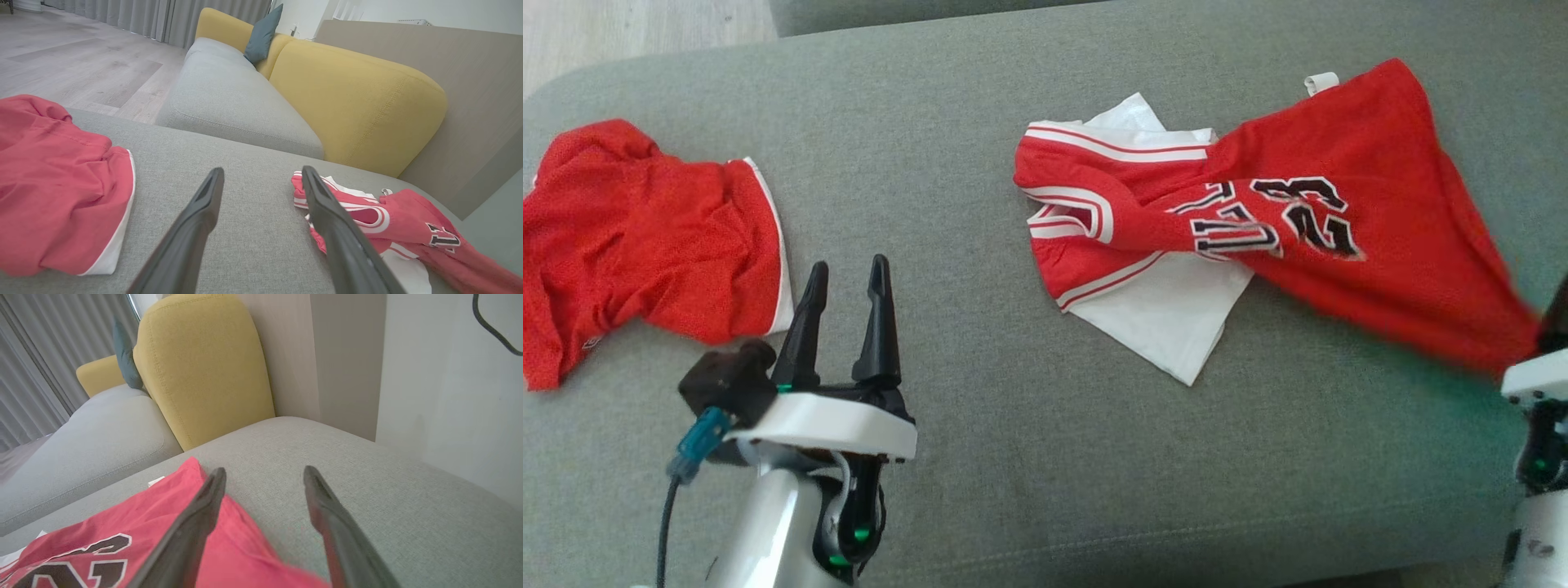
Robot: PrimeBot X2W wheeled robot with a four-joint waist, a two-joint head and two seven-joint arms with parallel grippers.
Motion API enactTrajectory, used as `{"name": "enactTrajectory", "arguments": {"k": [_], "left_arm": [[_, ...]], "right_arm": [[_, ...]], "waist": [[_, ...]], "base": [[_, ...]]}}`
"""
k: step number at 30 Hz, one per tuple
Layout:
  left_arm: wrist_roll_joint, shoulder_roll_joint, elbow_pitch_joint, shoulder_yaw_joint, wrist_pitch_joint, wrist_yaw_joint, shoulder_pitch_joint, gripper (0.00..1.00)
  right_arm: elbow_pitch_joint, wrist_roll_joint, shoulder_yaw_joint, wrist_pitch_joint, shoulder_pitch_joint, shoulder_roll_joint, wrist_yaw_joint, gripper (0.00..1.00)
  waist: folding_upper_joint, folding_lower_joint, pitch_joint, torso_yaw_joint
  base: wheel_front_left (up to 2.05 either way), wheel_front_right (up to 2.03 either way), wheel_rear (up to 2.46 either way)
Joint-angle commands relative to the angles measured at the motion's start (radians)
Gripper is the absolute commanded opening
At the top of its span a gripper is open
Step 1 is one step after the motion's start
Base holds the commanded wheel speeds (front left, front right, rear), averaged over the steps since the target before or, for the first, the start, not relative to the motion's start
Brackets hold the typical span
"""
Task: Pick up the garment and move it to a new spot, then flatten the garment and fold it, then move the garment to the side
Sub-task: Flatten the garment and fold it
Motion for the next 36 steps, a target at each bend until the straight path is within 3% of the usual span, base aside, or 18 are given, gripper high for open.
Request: {"name": "enactTrajectory", "arguments": {"k": [1,5,14,19,24,36], "left_arm": [[0.010,0.008,-0.027,0.029,-0.008,-0.005,-0.044,1.00],[0.011,0.008,-0.020,0.026,-0.008,-0.008,-0.040,1.00],[0.002,0.008,-0.019,0.021,-0.008,-0.004,-0.028,1.00],[-0.002,0.008,-0.022,0.013,-0.008,0.002,-0.020,1.00],[-0.004,0.008,-0.024,0.014,-0.008,0.005,-0.017,1.00],[-0.016,0.008,-0.027,0.001,-0.008,0.010,-0.021,1.00]], "right_arm": [[-0.029,-0.003,0.039,-0.022,-0.043,-0.007,0.007,1.00],[-0.045,0.006,0.117,-0.066,-0.048,-0.007,0.007,1.00],[-0.234,0.007,0.499,-0.107,0.067,-0.009,0.007,1.00],[-0.259,0.001,0.580,-0.096,0.126,-0.018,0.007,1.00],[-0.255,0.019,0.664,-0.054,0.151,-0.051,0.007,1.00],[-0.099,0.098,0.934,0.197,0.161,-0.186,0.007,1.00]], "waist": [[0.0000,0.0000,0.000,0.001],[0.0000,0.0000,-0.008,0.011],[0.0000,0.0000,-0.035,0.051],[0.0000,0.0000,-0.043,0.078],[0.0000,0.0000,-0.043,0.106],[0.0000,0.0000,-0.021,0.161]], "base": [[0.00,0.00,0.00],[0.00,0.00,0.00],[0.00,0.00,0.00],[0.00,0.00,0.00],[0.00,0.00,0.00],[0.00,0.00,0.00]]}}
